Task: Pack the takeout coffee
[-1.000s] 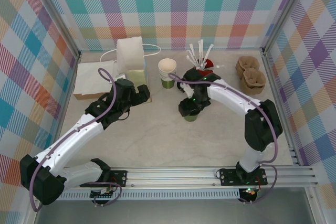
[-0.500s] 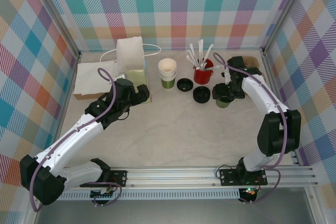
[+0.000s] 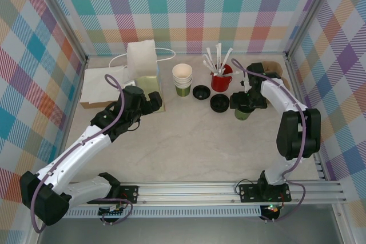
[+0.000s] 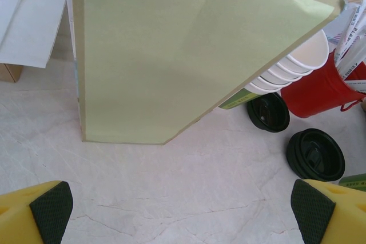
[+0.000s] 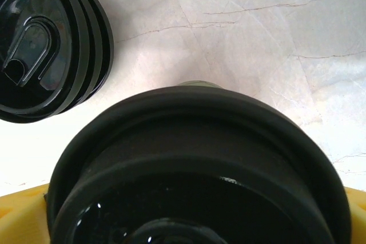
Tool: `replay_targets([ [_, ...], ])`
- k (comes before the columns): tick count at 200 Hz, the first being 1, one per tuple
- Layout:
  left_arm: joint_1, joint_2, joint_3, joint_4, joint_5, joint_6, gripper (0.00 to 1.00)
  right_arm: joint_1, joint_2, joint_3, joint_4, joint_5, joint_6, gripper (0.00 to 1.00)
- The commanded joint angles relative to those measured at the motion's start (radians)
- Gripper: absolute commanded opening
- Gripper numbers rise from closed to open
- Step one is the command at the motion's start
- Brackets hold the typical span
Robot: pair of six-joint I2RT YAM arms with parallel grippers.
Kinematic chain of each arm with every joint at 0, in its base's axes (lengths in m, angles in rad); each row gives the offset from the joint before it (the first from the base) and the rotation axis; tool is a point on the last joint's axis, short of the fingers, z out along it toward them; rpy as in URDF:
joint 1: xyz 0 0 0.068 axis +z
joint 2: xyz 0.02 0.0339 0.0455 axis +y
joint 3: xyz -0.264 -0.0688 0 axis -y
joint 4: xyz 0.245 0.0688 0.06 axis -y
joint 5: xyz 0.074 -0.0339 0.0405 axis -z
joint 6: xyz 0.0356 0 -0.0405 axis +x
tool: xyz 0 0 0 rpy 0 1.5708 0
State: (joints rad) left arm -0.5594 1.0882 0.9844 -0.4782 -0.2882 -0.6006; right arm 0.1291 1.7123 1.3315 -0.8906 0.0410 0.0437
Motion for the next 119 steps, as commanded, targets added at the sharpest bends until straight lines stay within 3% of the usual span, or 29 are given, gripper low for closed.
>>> replay_targets([
  [1, 0.010, -0.010, 0.032, 0.015, 0.010, 0.023, 1.00, -0.007, -0.056, 0.038, -0.026, -0.024, -0.007, 1.00],
  [66, 0.015, -0.017, 0.142, -0.035, -0.015, 0.116, 1.00, -0.052, -0.215, 0.074, -0.039, 0.028, -0.029, 1.00],
  [89, 0.016, -0.015, 0.167, -0.029, 0.006, 0.135, 1.00, -0.122, -0.188, 0.121, -0.039, 0.066, -0.065, 1.00],
  [119, 0.016, -0.004, 0.179, -0.020, 0.036, 0.136, 1.00, -0.143, -0.089, 0.202, -0.028, 0.220, -0.130, 0.88],
])
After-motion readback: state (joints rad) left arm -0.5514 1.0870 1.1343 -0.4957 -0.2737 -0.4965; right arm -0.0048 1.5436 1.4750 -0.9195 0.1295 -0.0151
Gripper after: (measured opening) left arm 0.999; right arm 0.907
